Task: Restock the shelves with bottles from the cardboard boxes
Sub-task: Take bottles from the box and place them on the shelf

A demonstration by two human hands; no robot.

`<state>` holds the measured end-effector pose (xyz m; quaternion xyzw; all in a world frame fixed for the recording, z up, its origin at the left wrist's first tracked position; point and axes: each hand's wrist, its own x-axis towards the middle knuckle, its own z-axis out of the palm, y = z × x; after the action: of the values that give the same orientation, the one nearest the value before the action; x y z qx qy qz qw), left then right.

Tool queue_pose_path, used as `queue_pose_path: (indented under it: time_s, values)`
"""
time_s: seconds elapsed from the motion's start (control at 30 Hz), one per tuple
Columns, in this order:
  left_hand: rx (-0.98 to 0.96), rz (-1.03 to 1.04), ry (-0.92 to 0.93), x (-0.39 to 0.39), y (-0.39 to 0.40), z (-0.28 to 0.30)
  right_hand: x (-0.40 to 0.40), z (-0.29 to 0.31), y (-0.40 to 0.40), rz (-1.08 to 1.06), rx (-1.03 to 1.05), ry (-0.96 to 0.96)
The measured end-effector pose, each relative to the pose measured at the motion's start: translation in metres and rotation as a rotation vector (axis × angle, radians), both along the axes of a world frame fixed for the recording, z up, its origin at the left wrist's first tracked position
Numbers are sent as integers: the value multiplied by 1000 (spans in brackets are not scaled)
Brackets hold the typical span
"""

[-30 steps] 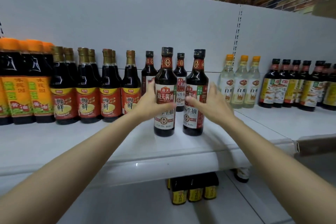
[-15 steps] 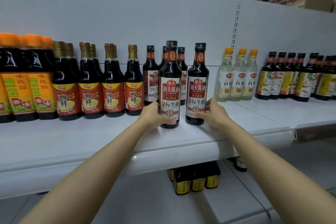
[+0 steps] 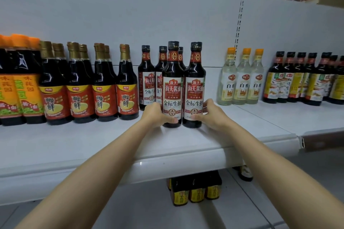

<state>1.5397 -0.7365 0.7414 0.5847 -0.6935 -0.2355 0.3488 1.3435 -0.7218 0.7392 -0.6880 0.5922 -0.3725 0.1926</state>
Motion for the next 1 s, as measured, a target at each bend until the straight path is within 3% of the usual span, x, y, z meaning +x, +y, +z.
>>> queue_pose_path:
  time_s: [0.67,0.87,1.0]
  values:
    - [-22,148,-111,-101,-101,2,-86,7,-109,-30,26,214]
    - [-9,171,-145,-119,-123,1,-97,11,-122,-12,39,223]
    - [-65,166,-171,-120,-122,8,-98,17,-122,37,-81,144]
